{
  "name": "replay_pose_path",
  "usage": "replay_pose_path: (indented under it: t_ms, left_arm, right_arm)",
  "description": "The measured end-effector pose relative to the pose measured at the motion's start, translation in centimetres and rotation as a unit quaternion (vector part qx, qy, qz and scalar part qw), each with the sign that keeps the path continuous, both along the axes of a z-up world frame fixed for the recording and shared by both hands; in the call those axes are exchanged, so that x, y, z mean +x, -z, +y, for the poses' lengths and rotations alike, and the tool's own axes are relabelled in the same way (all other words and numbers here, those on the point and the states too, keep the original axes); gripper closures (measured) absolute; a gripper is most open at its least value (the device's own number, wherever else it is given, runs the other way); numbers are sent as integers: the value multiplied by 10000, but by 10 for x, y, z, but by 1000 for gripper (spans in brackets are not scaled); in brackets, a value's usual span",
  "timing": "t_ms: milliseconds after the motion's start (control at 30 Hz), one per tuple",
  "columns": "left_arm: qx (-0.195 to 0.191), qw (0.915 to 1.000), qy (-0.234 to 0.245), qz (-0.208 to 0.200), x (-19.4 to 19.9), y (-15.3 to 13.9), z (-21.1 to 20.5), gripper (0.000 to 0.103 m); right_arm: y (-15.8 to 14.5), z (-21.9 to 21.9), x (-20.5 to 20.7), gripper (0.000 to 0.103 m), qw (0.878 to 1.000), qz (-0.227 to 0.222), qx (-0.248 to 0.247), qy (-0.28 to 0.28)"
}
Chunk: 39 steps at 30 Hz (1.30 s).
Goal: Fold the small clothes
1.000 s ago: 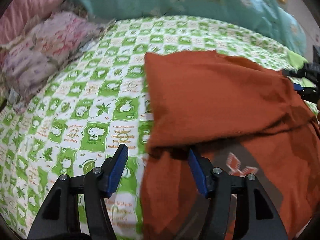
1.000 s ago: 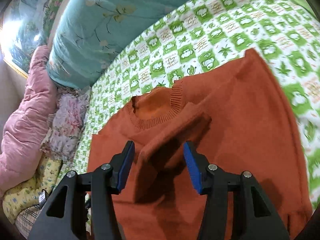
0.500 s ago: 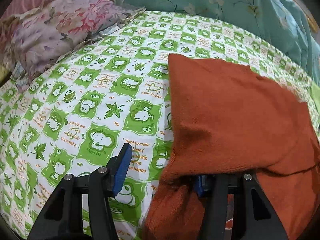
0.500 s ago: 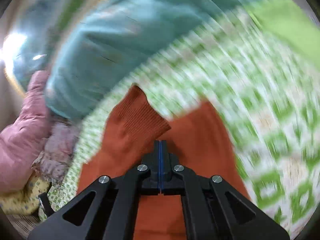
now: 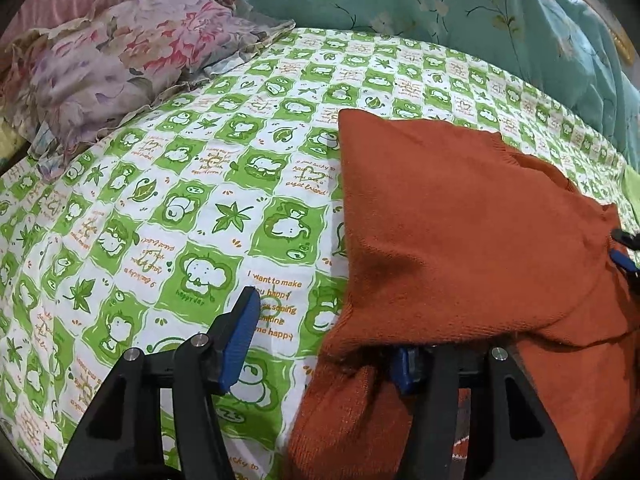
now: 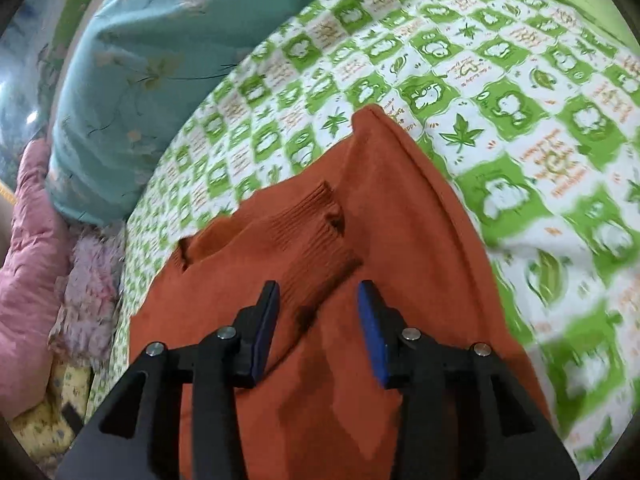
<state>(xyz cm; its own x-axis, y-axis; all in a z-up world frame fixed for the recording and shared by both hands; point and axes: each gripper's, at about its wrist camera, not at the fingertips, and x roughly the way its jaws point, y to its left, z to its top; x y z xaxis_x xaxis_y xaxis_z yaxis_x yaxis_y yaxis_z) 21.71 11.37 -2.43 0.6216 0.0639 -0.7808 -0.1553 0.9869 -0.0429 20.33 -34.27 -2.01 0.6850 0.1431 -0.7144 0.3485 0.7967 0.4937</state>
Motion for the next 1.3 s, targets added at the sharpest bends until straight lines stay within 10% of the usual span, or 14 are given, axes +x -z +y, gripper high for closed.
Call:
replay_pose_path:
  t_ms: [133,333,900,1133,1300]
  left_arm:
    - [6,10000,-3,-4,1,1,0,42]
    - [-141,9999,-54,-39,1,2,2,39]
    - [-372,9993,-43,19,2,3,7,35]
    - [-718,9972,144,118,0,1,13,31]
    - [-1035,9907,855,229,-43,-10,4,31]
  right_arm:
    - [0,5,25,95,9997,100,-139,-156]
    - [-60,15,-33,95,9940,-960,-500,-130]
    - [-14,-4,-57,95,9949,100,-971,258]
    - [-34,-1,-92,83,9944,14,-922,510]
    - [-49,27,-142,46,9953,-208,-909,-253]
